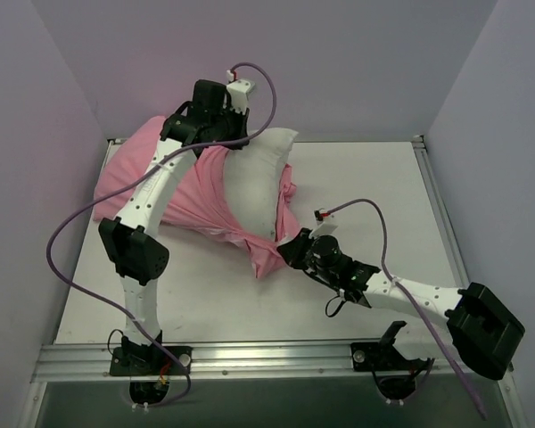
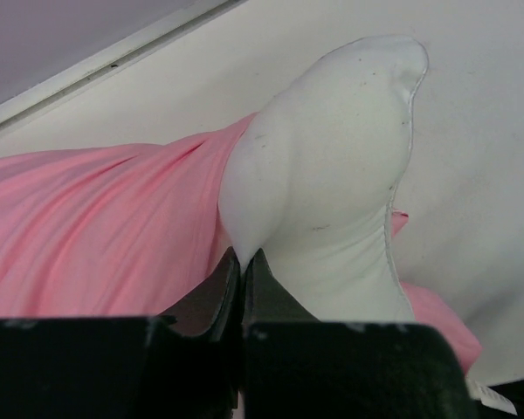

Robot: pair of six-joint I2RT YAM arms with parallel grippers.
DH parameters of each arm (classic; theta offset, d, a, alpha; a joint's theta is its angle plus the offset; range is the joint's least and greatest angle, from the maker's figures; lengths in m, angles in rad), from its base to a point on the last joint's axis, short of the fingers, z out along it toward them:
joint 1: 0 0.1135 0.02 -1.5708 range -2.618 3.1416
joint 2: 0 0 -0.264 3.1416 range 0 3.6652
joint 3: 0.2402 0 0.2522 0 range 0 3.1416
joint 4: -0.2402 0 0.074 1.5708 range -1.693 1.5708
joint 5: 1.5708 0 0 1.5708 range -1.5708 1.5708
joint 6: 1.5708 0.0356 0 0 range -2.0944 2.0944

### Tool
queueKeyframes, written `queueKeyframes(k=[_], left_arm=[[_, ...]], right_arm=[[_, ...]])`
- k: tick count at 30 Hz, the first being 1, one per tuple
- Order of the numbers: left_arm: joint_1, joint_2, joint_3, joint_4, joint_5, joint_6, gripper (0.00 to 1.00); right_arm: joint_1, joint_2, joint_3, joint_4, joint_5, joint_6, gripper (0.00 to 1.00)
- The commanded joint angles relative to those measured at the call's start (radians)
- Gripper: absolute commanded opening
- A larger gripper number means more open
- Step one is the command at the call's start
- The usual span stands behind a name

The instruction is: Remove the pillowcase from the pillow

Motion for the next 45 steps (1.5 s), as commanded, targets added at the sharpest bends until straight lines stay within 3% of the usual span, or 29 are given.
queueKeyframes(k=[1,5,9,13,14,16,17,21,24,28,30,31,35,45], left_arm=[[0.111,-0.103,0.121,0.178,-0.045,-0.036,0.02],[0.123,-0.152,0.106,0.166,0.015,-0.068,0.02],[0.121,-0.197,0.046,0.168,0.070,-0.104,0.02],[0.111,-0.254,-0.092,0.189,0.086,-0.107,0.02],[0.108,-0.260,-0.117,0.200,0.084,-0.108,0.02],[0.104,-0.269,-0.176,0.209,0.092,-0.114,0.02],[0.098,-0.269,-0.190,0.218,0.095,-0.116,0.02],[0.071,-0.263,-0.211,0.232,0.093,-0.111,0.02],[0.055,-0.252,-0.188,0.231,0.086,-0.110,0.02],[0.046,-0.240,-0.166,0.227,0.083,-0.111,0.02],[0.045,-0.241,-0.165,0.227,0.084,-0.113,0.02],[0.043,-0.243,-0.165,0.226,0.084,-0.113,0.02],[0.042,-0.249,-0.172,0.226,0.077,-0.110,0.02],[0.039,-0.249,-0.171,0.224,0.078,-0.102,0.02]], right_arm=[[-0.052,0.074,-0.134,-0.016,-0.109,0.053,0.00],[-0.112,0.181,-0.150,0.081,-0.152,0.036,0.00],[-0.121,0.250,-0.026,0.077,-0.167,-0.054,0.00],[-0.138,0.206,0.080,-0.015,-0.184,-0.143,0.00],[-0.138,0.153,0.098,-0.047,-0.175,-0.163,0.16],[-0.152,0.091,0.149,-0.158,-0.152,-0.221,0.37],[-0.158,0.032,0.169,-0.195,-0.147,-0.241,0.57],[-0.177,-0.078,0.286,-0.406,-0.144,-0.338,0.78],[-0.181,-0.104,0.393,-0.501,-0.138,-0.382,0.82],[-0.169,-0.069,0.470,-0.470,-0.218,-0.346,0.85],[-0.140,-0.024,0.474,-0.395,-0.241,-0.295,0.98],[-0.132,0.014,0.471,-0.366,-0.241,-0.281,1.00],[-0.115,0.129,0.476,-0.185,-0.308,-0.206,1.00],[-0.040,0.312,0.513,0.038,-0.353,-0.178,1.00]])
